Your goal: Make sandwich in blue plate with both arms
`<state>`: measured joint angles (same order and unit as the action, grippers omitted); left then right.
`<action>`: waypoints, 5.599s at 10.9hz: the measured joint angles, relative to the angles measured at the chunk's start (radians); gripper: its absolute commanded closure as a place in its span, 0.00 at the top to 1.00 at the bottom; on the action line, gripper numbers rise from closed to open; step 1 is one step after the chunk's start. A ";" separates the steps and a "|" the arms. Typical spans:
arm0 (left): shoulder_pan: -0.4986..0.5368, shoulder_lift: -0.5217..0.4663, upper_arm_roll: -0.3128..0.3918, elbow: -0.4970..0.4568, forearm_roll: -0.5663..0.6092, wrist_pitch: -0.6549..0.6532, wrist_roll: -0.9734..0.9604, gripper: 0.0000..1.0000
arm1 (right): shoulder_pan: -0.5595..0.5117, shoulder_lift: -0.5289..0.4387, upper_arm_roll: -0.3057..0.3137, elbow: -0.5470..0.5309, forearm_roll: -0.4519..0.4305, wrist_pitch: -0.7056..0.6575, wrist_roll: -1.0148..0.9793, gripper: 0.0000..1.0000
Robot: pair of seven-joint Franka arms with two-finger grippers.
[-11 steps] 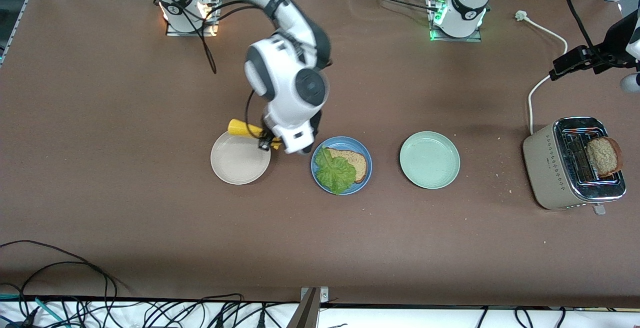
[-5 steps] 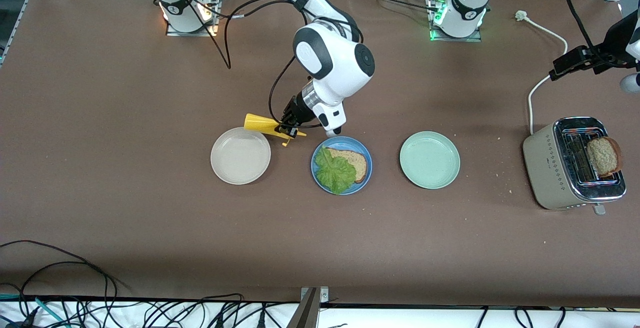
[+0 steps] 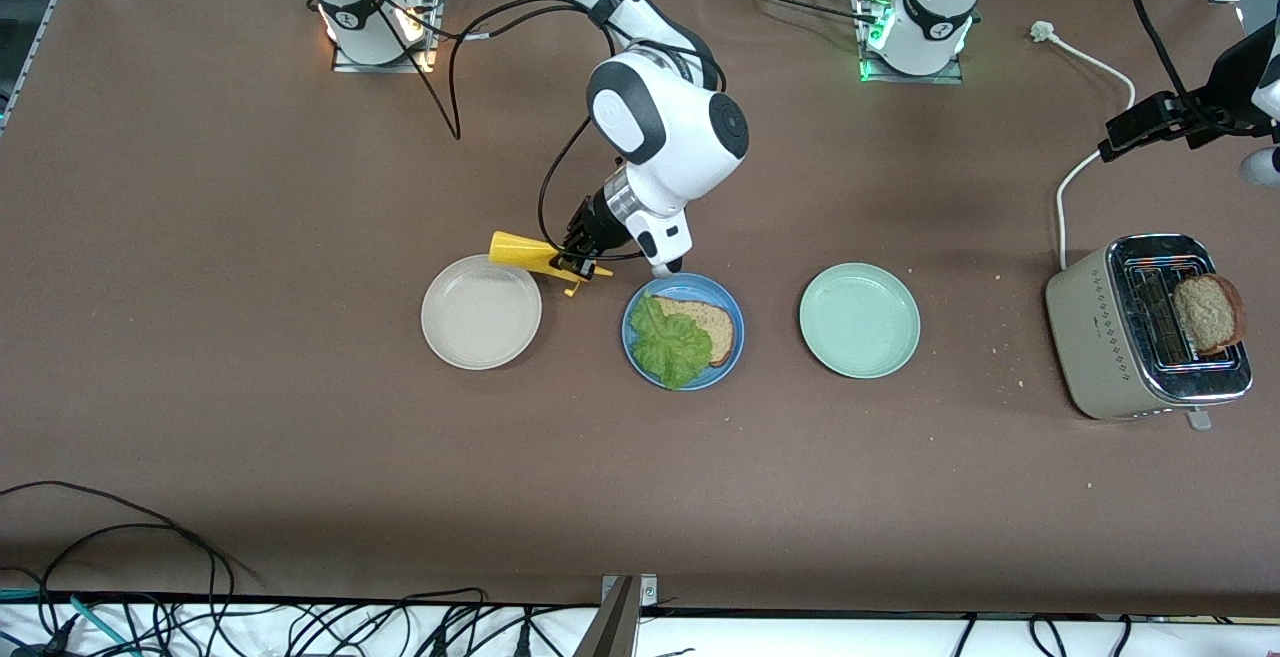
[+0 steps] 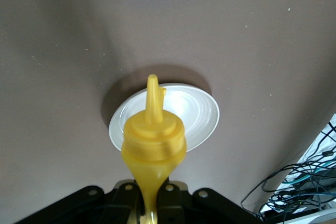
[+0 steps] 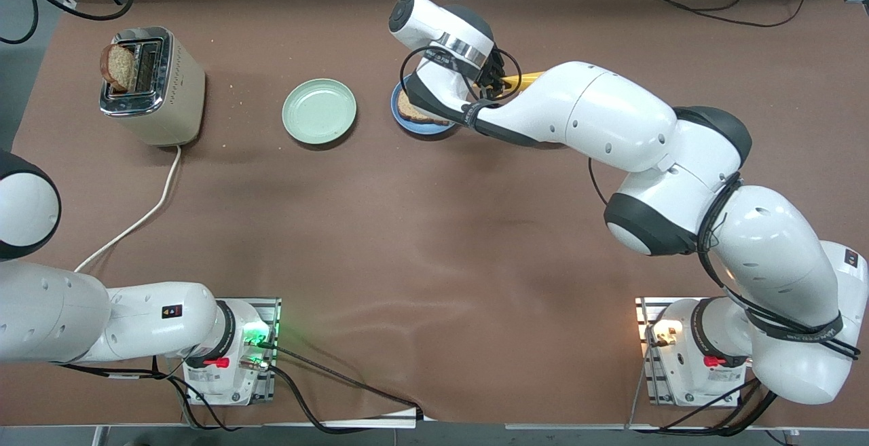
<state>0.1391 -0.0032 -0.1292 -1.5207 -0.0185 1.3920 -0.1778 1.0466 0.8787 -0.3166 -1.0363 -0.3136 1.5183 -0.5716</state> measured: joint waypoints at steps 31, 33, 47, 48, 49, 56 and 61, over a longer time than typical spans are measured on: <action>0.390 0.498 0.011 0.027 0.137 0.490 0.469 0.00 | -1.024 -0.115 -0.005 -0.354 1.282 -0.283 -1.735 0.00; 0.390 0.498 0.009 0.027 0.137 0.490 0.472 0.00 | -1.024 -0.102 -0.004 -0.354 1.296 -0.269 -1.743 0.00; 0.384 0.315 -0.071 0.174 0.126 0.148 0.535 0.00 | -1.064 -0.307 0.018 -0.893 1.392 0.059 -2.162 0.00; 0.383 0.316 -0.088 0.175 0.125 0.147 0.534 0.00 | -1.068 -0.281 0.019 -0.893 1.433 0.058 -2.163 0.00; 0.383 0.318 -0.115 0.175 0.124 0.145 0.534 0.00 | -1.069 -0.259 0.019 -0.892 1.467 0.058 -2.163 0.00; 0.184 0.406 -0.191 0.126 -0.104 0.129 0.325 0.00 | -1.070 -0.199 0.025 -0.874 1.568 0.035 -2.162 1.00; -0.046 0.544 -0.186 0.110 -0.420 0.236 0.083 0.00 | -1.081 -0.214 -0.009 -0.788 1.527 0.036 -2.123 1.00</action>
<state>0.0930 0.5406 -0.3155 -1.4105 -0.4387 1.6275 -0.0952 -0.0346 0.6644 -0.3258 -1.8246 1.2139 1.5545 -2.6945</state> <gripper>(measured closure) 0.921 0.066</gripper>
